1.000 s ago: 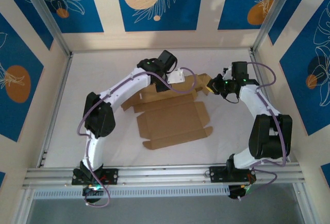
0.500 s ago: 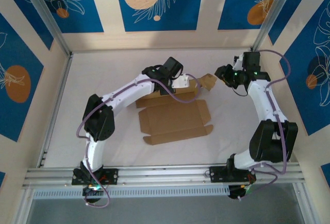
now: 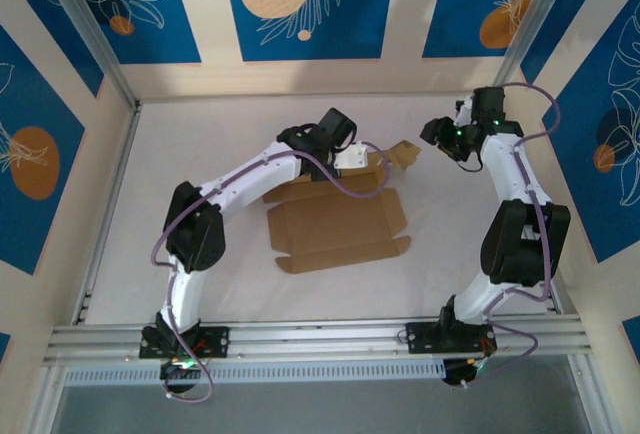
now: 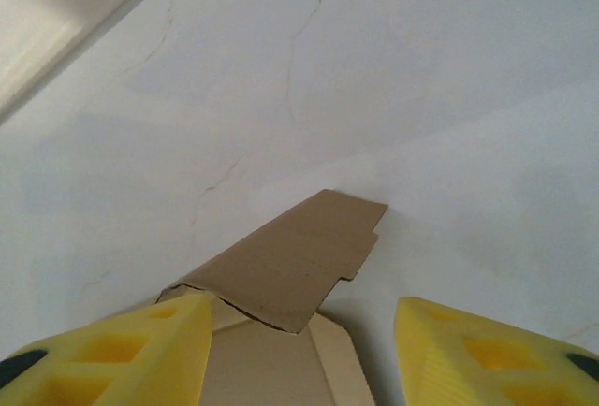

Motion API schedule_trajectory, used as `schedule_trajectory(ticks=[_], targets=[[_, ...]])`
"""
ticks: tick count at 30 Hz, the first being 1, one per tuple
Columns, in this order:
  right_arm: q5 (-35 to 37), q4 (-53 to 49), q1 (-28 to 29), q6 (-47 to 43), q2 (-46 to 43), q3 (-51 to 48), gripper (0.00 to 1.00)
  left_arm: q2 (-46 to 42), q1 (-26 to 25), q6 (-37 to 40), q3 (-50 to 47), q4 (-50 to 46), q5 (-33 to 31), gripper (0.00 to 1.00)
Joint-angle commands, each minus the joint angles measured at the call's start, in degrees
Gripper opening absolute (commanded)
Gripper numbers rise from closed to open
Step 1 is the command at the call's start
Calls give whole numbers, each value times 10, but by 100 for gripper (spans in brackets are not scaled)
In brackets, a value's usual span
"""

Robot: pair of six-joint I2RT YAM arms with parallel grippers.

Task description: Fold the paper box

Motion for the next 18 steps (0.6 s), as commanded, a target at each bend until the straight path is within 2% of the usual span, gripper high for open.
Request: schedule_trajectory(ticks=[1,3,5,7,12,18], targets=[[35,77,48,-223,-51,-46,55,25,9,33,39,-70,13,0],[19,120,60,-303,-75,-75,56,30,17,33,63,-88,35,0],[-15,108,62,-337,-67,-60,56,41,28,36,90,-112,61,0],[-13,90,67,-356,-47,-44,56,47,35,45,102,-124,73,0],[41,57,88,-384,8,-26,56,53,45,57,103,-123,91,0],[-34,75,78,-372,2,-70,54,71,59,65,120,-136,123,0]])
